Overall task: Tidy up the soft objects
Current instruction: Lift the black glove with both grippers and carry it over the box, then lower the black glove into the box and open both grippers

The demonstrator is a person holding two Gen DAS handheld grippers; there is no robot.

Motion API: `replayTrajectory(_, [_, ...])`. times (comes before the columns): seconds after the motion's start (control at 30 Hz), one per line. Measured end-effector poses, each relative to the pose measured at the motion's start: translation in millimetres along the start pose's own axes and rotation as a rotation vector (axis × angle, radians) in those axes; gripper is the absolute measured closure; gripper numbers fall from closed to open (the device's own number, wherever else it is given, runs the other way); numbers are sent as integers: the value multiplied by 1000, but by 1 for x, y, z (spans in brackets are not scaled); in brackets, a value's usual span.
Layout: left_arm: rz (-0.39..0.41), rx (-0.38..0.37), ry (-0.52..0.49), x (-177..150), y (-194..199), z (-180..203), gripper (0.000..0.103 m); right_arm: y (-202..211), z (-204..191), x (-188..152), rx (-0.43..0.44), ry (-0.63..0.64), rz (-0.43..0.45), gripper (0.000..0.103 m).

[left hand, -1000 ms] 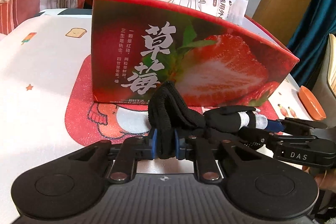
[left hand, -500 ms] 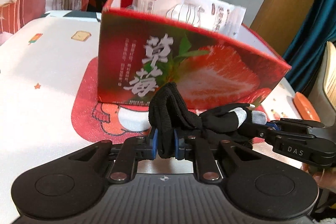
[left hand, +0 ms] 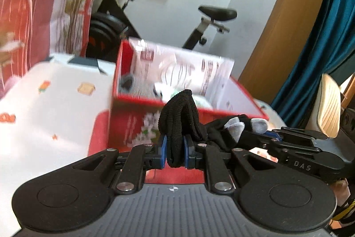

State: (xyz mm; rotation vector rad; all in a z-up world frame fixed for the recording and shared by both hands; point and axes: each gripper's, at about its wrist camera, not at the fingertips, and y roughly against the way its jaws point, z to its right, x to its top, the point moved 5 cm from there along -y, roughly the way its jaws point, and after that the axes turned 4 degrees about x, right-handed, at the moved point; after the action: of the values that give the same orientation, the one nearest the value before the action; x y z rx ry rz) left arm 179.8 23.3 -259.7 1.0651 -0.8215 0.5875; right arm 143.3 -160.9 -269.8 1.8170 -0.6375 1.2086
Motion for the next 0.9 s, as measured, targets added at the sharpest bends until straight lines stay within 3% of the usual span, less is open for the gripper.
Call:
replayTrajectory(0.23, [90, 11, -37, 38, 7, 2, 87, 3, 7, 52, 9, 41, 75, 92])
replayTrajectory(0.43, [72, 34, -69, 63, -20, 2, 87, -26, 20, 80, -28, 104, 36, 93])
replayTrajectory(0.67, [-81, 30, -71, 76, -71, -4, 87, -69, 57, 91, -79, 55, -48, 93])
replayTrajectory(0.9, [-269, 28, -101, 63, -113, -4, 87, -99, 84, 61, -117, 18, -204, 93])
